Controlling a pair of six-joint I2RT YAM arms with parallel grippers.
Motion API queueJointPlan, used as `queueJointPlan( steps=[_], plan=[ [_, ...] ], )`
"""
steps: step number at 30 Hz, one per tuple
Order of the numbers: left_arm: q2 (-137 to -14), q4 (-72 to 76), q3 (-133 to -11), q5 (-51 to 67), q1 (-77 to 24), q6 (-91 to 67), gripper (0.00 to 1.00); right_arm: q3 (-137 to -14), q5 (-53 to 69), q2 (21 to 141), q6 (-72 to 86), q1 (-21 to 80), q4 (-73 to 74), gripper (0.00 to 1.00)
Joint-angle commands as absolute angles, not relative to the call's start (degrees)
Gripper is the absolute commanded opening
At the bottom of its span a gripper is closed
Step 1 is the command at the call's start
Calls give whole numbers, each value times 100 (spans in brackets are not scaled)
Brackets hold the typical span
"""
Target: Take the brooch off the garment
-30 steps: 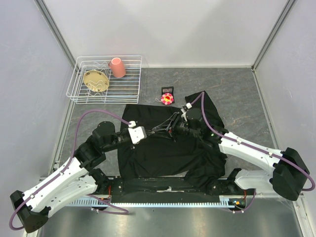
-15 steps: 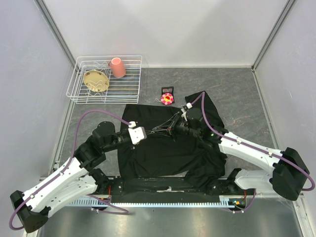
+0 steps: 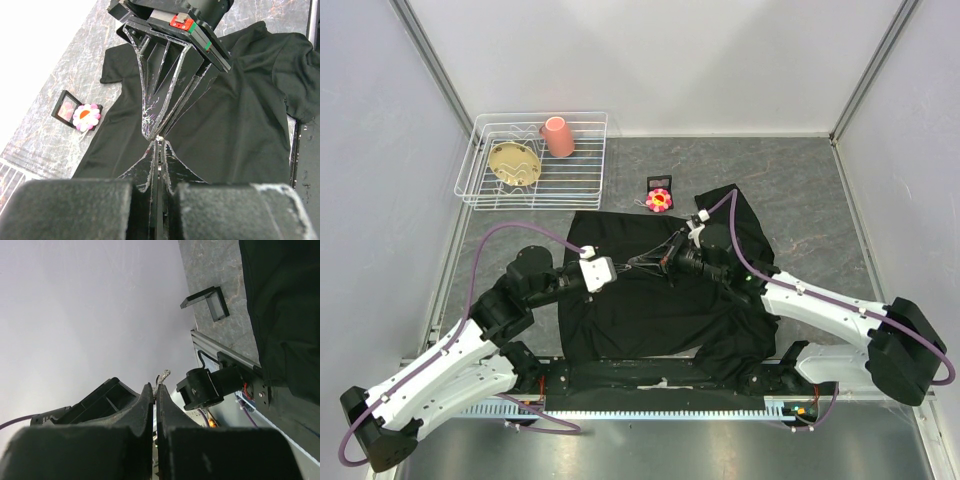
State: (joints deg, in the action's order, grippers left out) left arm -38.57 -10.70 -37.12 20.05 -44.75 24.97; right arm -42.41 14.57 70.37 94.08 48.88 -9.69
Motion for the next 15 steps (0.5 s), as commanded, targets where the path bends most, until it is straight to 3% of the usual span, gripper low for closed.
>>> queueJointPlan(
  steps=[1,8,15],
  plan=[
    [-3850,-1142,-3946,2224,-4482,2496,7,-4043,1363,6943,9396,4939,-2249,0],
    [-3622,-1178,-3973,2109,-4482,2250,34,-3859,1125,6926,9000,4939,-2759,0],
    [-3296,-1072,-4095,2171,-4482,1741,50,-3840,1072,7294,8640,4939,-3181,0]
  ],
)
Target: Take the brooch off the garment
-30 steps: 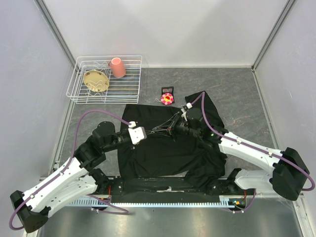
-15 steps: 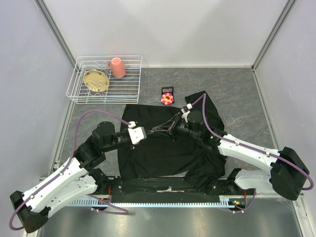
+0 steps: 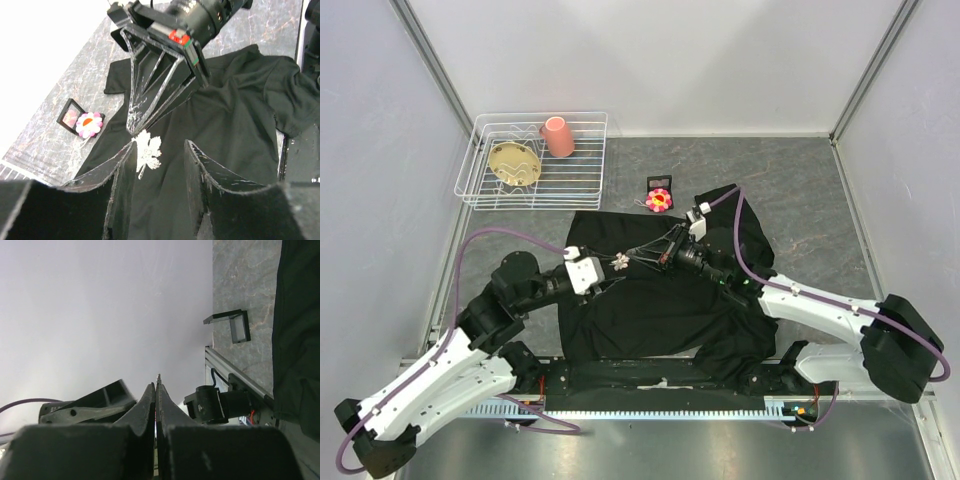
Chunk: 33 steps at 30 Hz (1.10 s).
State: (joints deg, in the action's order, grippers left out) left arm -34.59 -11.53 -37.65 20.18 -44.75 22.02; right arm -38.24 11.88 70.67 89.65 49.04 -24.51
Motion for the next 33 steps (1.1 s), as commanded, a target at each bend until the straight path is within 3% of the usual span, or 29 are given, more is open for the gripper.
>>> queueJointPlan(
  steps=[1,10,16,25,33],
  plan=[
    [-3209,-1072,-4174,2162,-4482,1671,50,-3858,1055,7347,8431,4939,-3199,0],
    [-2795,-1291,-5052,643,-4482,-34,57,-4358,1073,8770,7104,5184,-4323,0],
    [-2725,-2170,-5624,536,-4482,-457,58,-5009,905,10517,6443,5765,-5596,0],
    [-2188,-2206,-5370,-191,-4482,-562,60,-6599,879,12398,5898,6354,-5897,0],
    [-2241,-1855,-5221,-641,-4482,-641,60,-7523,502,13210,5801,6750,-5968,0]
  ],
)
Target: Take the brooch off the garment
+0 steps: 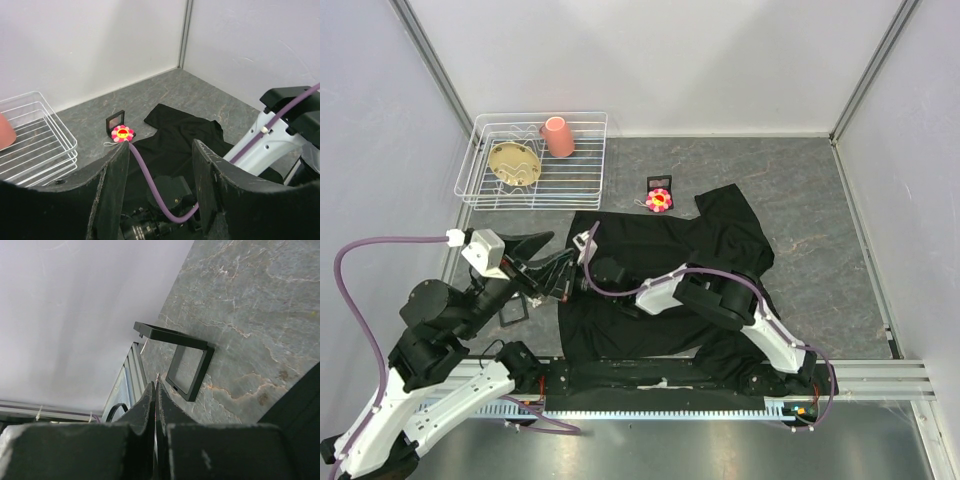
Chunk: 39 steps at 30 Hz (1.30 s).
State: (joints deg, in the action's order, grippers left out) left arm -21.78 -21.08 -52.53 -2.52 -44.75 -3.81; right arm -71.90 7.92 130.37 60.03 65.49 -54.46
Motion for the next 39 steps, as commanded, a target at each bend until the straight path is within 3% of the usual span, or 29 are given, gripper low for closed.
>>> queueJointPlan(
  steps=[1,39],
  plan=[
    [-2241,-1828,-5221,-711,-4482,-659,60,-7523,475,13288,5836,6741,-6029,0],
    [-2918,-1749,-5335,-905,-4482,-888,59,-9255,158,14589,6293,7093,-5203,0]
  ],
)
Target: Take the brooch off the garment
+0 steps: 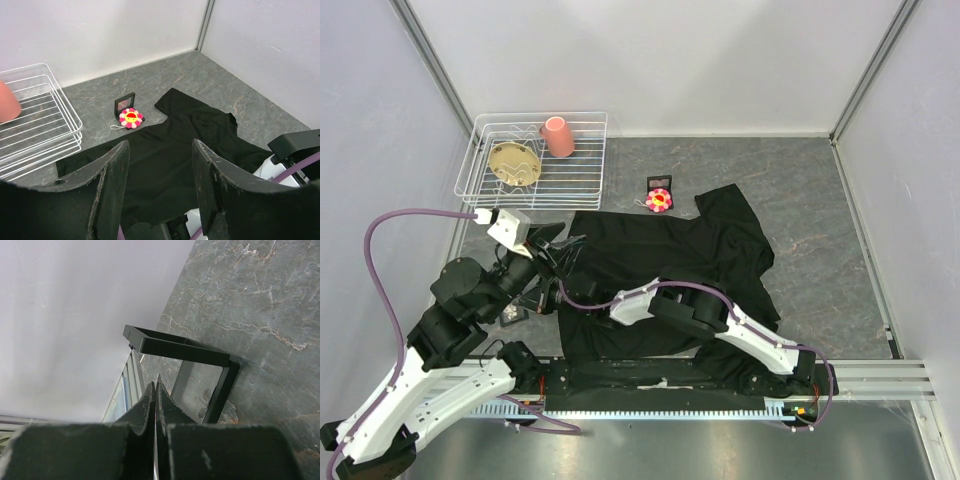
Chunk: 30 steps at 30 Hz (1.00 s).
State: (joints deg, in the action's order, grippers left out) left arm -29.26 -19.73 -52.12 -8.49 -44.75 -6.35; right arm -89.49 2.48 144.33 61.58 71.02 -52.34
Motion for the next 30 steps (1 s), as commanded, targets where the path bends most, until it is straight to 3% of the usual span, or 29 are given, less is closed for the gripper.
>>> queueJointPlan(
  steps=[1,30],
  plan=[
    [-2909,-1758,-5344,-914,-4482,-905,59,-9342,176,14599,6293,7093,-5090,0],
    [-3129,-1617,-5335,-826,-4482,-1046,59,-9598,334,14880,6662,6970,-4991,1]
  ],
)
